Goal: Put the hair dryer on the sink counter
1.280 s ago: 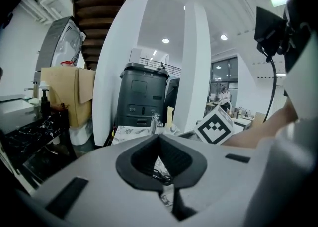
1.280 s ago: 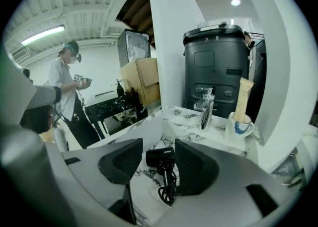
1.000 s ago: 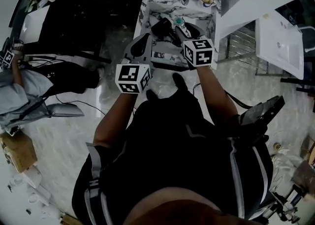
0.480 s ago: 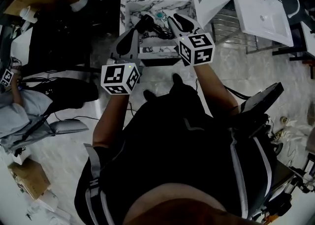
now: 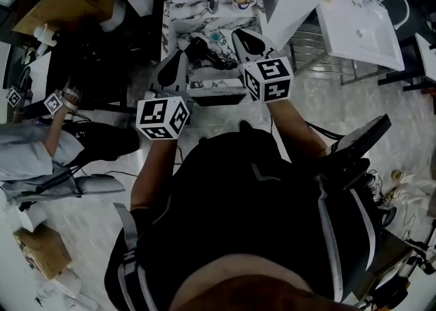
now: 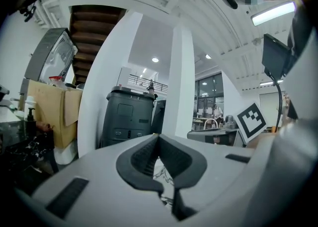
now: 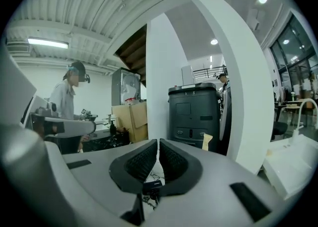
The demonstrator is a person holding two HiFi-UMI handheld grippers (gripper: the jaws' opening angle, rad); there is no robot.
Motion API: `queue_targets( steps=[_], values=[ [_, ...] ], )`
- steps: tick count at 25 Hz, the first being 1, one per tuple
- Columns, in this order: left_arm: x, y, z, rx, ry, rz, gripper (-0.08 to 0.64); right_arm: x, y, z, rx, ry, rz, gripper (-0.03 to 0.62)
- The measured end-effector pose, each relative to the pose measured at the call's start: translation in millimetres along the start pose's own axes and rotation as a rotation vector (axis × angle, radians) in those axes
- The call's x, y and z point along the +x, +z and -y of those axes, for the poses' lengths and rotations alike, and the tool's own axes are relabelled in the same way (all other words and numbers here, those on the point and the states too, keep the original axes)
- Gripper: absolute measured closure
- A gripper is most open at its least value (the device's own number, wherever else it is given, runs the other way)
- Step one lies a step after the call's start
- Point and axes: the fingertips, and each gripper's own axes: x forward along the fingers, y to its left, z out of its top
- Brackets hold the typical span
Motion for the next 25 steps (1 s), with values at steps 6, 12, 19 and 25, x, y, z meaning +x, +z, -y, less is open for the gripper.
queue_targets(
  steps=[6, 12, 19, 25],
  values=[
    [13.0, 0.3, 5.7, -0.007, 0.012, 0.0, 0.558, -3.1, 14.4, 9.6, -0.016, 0.021, 0.035, 0.566],
    [20.6, 1.9, 8.4, -0.009, 0.028, 0.004, 0.558, -3.6, 22.5, 18.8, -0.025, 0.03, 0.059, 0.566],
    [23.5, 2.9, 10.0, -0.005, 0.045, 0.01, 0.558, -4.4, 27.3, 21.7, -0.03, 0.044, 0.077, 0.566],
    [26.2, 2.8, 15.8, -0.006, 0.046, 0.011, 0.558, -5.6, 25.8, 25.2, -0.024, 0.052, 0.067, 0.566]
  ],
)
